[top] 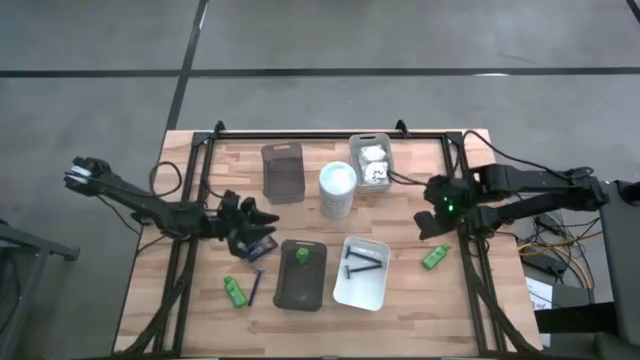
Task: Pick & Place Travel size toiletries
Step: Put the green shampoo bottle into the bottom black bin
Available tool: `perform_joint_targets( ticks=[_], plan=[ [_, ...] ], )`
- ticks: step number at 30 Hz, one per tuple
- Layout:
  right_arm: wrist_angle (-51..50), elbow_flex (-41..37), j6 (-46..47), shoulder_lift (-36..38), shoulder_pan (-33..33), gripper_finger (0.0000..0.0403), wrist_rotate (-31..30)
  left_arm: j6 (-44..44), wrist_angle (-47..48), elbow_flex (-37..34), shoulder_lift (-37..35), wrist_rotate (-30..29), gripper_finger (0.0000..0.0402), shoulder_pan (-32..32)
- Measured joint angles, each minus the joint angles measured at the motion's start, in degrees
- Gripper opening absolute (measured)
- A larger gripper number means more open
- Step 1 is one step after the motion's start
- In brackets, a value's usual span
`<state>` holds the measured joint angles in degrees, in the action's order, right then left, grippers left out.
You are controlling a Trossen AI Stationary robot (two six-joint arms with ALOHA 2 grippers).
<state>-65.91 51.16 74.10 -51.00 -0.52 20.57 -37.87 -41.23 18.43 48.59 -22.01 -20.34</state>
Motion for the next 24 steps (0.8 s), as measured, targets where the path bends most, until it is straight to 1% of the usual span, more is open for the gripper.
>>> perform_joint_targets(
  ticks=[2,5,10,14,17,19,24],
  plan=[
    [-0.1,-1.3,5.3,0.0,-2.7,0.0238,-1.3,-1.8,-0.5,-2.0,-1.7,2.6,0.0228,0.9],
    [0.0,-3.8,14.5,0.0,-7.2,0.024,-3.3,-3.8,1.7,-3.7,-4.0,5.6,0.0223,1.6],
    [0.1,-8.7,33.2,-0.1,-16.0,0.0253,-5.5,-3.3,6.9,-3.9,-6.7,12.6,0.0217,3.2],
    [0.2,-11.6,48.1,-0.7,-22.2,0.0264,-11.4,-2.9,9.4,-3.9,-8.1,19.6,0.0215,4.6],
    [0.3,-13.0,57.3,-1.5,-25.0,0.027,-15.3,0.3,10.5,-3.9,-8.4,21.8,0.0215,5.1],
    [0.4,-13.8,60.0,-2.2,-25.7,0.0274,-16.2,3.7,10.6,-3.9,-8.4,22.0,0.0215,5.1],
    [0.6,-14.9,60.6,-5.8,-25.8,0.0281,-15.9,11.2,11.8,-3.6,-9.3,22.0,0.0215,5.9]
  ],
)
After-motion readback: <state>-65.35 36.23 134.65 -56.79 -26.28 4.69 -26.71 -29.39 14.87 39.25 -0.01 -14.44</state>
